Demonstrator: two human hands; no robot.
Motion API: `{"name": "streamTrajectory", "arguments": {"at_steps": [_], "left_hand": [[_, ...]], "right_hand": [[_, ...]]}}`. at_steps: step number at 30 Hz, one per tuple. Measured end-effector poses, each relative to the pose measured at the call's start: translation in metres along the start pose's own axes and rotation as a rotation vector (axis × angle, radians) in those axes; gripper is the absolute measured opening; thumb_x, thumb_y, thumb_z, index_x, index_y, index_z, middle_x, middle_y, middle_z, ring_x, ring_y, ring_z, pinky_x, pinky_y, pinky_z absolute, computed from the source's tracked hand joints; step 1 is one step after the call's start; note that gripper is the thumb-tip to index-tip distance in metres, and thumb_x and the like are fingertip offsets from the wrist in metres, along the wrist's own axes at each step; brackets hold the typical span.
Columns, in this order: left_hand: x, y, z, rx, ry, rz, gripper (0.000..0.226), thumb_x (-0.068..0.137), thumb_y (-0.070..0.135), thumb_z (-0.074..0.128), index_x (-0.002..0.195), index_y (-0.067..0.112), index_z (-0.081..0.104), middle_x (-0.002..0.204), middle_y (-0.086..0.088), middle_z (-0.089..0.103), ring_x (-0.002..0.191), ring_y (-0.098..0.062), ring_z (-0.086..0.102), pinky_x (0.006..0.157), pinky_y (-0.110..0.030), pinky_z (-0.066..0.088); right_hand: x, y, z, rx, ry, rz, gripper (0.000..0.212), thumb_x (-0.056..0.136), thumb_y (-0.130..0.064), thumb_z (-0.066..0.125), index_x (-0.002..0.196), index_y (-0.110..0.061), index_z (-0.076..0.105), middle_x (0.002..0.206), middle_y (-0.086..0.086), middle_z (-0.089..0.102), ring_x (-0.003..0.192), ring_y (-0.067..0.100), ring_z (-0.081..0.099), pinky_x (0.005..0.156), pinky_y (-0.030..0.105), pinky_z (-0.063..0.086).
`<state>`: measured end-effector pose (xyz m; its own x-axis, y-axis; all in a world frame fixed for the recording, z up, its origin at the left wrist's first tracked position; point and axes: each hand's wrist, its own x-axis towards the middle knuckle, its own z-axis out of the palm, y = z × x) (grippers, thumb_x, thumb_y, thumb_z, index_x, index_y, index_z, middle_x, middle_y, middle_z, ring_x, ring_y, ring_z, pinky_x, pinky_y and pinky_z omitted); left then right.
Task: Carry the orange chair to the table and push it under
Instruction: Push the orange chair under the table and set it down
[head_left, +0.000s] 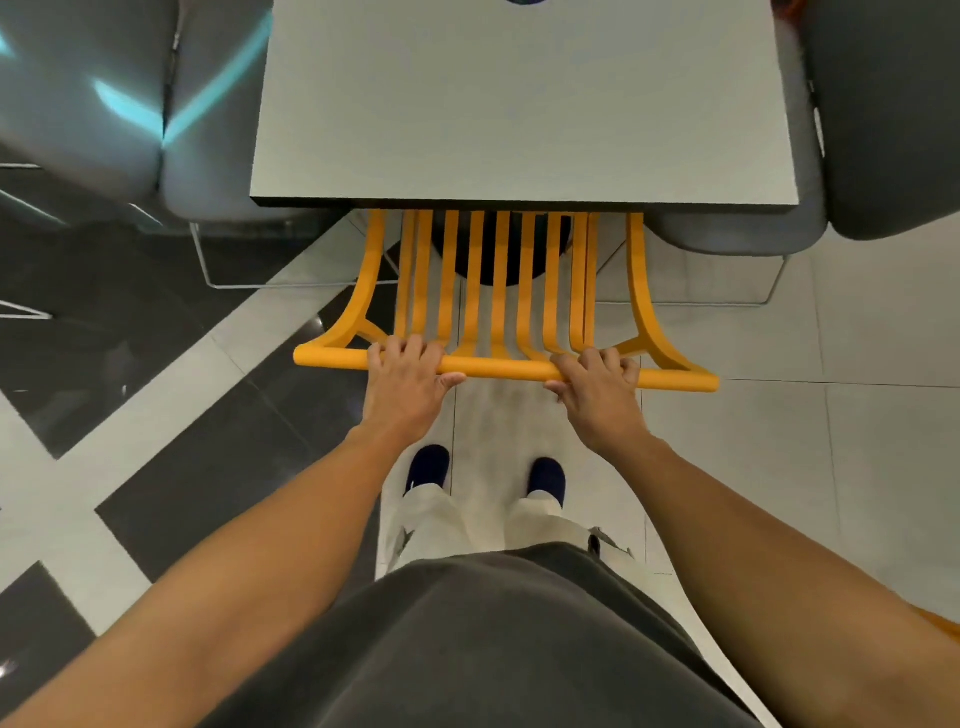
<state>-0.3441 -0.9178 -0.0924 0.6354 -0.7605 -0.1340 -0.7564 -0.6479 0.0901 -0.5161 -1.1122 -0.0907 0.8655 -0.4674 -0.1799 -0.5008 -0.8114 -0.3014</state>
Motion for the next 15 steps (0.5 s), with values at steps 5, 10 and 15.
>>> {"name": "streamTrajectory", "arguments": {"at_steps": [5,10,15], "left_hand": [[-0.002,0.06,0.005,-0.005,-0.005,-0.11,0.051,0.092,0.06,0.028,0.104,0.02,0.058,0.101,-0.005,0.057,0.097,-0.03,0.047,0.098,-0.058,0.028],[0.001,0.107,0.007,-0.065,-0.018,-0.163,0.054,0.091,0.062,0.025,0.108,0.022,0.058,0.106,-0.006,0.056,0.102,-0.029,0.046,0.099,-0.055,0.025],[0.003,0.11,0.005,-0.144,-0.013,-0.201,0.051,0.089,0.064,0.034,0.109,0.025,0.058,0.107,-0.008,0.05,0.1,-0.027,0.043,0.093,-0.045,0.029]], "right_hand": [[-0.001,0.056,-0.019,-0.068,-0.065,-0.068,0.043,0.095,-0.052,0.03,0.121,-0.026,0.052,0.101,0.005,0.055,0.098,0.026,0.042,0.093,0.053,0.03],[0.002,0.101,-0.038,-0.178,-0.099,-0.104,0.042,0.095,-0.053,0.029,0.116,-0.023,0.05,0.102,0.004,0.055,0.097,0.027,0.044,0.09,0.054,0.031],[0.004,0.118,-0.044,-0.172,-0.1,-0.131,0.045,0.095,-0.053,0.032,0.118,-0.019,0.051,0.102,0.004,0.056,0.096,0.026,0.045,0.087,0.052,0.033]]}}
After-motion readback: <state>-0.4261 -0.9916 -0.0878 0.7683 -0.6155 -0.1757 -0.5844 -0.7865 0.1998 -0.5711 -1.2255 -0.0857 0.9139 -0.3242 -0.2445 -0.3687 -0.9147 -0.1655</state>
